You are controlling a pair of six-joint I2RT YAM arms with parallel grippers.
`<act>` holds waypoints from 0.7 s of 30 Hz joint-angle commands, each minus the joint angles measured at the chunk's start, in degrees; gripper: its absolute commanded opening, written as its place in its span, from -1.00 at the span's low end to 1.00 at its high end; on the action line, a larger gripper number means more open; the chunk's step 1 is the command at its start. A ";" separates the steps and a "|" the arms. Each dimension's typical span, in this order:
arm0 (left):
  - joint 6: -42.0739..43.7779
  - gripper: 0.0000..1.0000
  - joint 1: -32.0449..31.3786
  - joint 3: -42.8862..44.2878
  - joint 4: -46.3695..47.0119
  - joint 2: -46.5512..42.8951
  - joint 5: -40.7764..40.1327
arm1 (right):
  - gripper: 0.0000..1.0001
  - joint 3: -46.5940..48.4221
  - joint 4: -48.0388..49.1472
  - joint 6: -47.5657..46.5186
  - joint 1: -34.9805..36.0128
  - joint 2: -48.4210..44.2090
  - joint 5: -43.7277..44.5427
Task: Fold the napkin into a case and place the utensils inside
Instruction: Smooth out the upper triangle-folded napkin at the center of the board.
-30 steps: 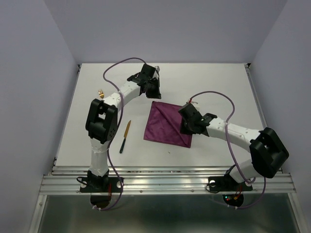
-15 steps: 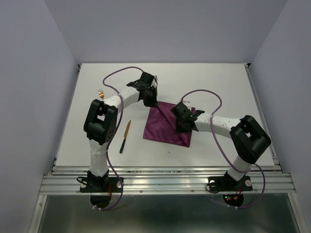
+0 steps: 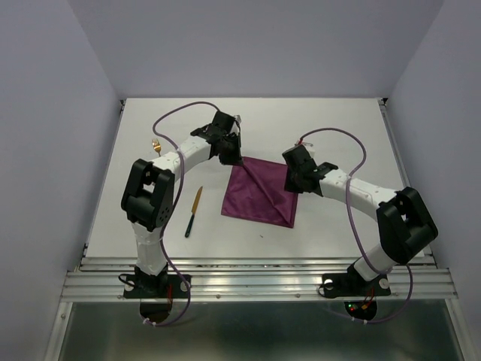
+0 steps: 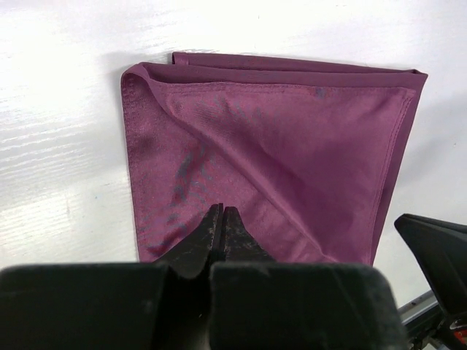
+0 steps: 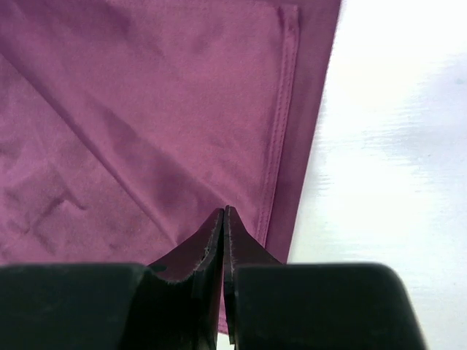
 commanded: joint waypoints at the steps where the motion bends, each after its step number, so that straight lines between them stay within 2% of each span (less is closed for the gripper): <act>1: 0.04 -1.00 -0.23 1.28 0.54 -0.63 0.65 | -0.86 0.40 0.85 -0.86 0.26 -0.77 -2.34; 9: 0.30 -1.00 -1.63 9.55 -1.92 6.58 1.53 | -0.92 -4.42 1.82 1.34 0.26 -3.48 -9.35; 21: 0.39 -1.00 -2.07 9.12 -1.31 11.69 1.27 | -0.96 -12.51 1.99 4.42 2.01 -6.92 -13.15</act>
